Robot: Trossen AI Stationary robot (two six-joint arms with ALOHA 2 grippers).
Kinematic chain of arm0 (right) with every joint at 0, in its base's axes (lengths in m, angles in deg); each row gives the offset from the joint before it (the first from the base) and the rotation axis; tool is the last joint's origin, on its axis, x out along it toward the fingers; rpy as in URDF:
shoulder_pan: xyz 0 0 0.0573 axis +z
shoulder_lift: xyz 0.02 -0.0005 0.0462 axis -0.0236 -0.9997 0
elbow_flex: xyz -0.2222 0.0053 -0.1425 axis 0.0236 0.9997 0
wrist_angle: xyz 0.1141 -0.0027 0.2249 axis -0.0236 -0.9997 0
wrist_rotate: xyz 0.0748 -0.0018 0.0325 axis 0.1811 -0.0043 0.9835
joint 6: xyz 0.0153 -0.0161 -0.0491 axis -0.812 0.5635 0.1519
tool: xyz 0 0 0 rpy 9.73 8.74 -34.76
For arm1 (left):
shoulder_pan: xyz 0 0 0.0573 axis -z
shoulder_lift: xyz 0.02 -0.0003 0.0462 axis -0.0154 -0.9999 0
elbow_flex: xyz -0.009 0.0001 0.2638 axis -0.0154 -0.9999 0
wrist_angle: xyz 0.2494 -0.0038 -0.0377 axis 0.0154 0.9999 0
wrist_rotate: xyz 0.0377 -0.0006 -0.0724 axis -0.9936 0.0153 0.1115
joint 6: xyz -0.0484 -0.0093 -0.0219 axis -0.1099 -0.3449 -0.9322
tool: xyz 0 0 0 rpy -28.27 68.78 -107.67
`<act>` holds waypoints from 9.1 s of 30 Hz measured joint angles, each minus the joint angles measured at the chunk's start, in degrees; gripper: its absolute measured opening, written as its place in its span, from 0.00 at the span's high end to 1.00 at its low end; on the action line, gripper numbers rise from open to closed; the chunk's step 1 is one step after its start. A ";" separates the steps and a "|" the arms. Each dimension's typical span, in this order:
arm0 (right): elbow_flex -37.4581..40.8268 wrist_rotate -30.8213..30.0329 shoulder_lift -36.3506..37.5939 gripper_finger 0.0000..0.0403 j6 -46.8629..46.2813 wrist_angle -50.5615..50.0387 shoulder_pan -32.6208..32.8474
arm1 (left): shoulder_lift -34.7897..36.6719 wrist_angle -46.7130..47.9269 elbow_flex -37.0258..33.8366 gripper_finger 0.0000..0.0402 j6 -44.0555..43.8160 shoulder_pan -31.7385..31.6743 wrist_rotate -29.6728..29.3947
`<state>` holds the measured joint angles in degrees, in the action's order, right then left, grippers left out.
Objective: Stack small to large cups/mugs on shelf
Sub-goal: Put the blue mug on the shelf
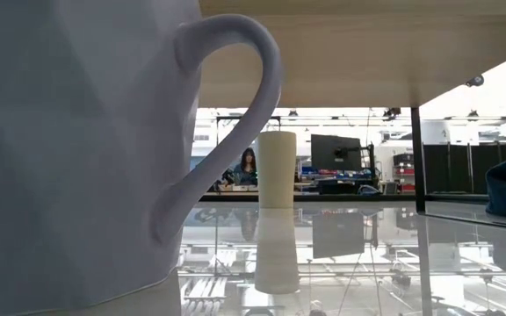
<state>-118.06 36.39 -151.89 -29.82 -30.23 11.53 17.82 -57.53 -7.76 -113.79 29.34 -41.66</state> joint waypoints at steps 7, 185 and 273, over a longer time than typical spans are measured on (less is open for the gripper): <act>0.00 -0.22 -0.57 0.90 -0.11 0.26 0.17 | -2.64 -1.35 0.38 1.00 -0.01 -0.27 0.14; 25.99 2.97 14.14 0.98 5.50 16.58 4.69 | -4.18 2.54 0.31 1.00 -12.13 -10.83 6.37; 15.85 5.91 1.00 0.98 16.67 33.29 0.28 | 13.31 31.14 -0.30 1.00 -26.64 2.59 -4.55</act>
<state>-102.21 42.31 -150.89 -13.15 3.07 11.82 31.13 -26.39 -8.06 -140.44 31.94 -46.21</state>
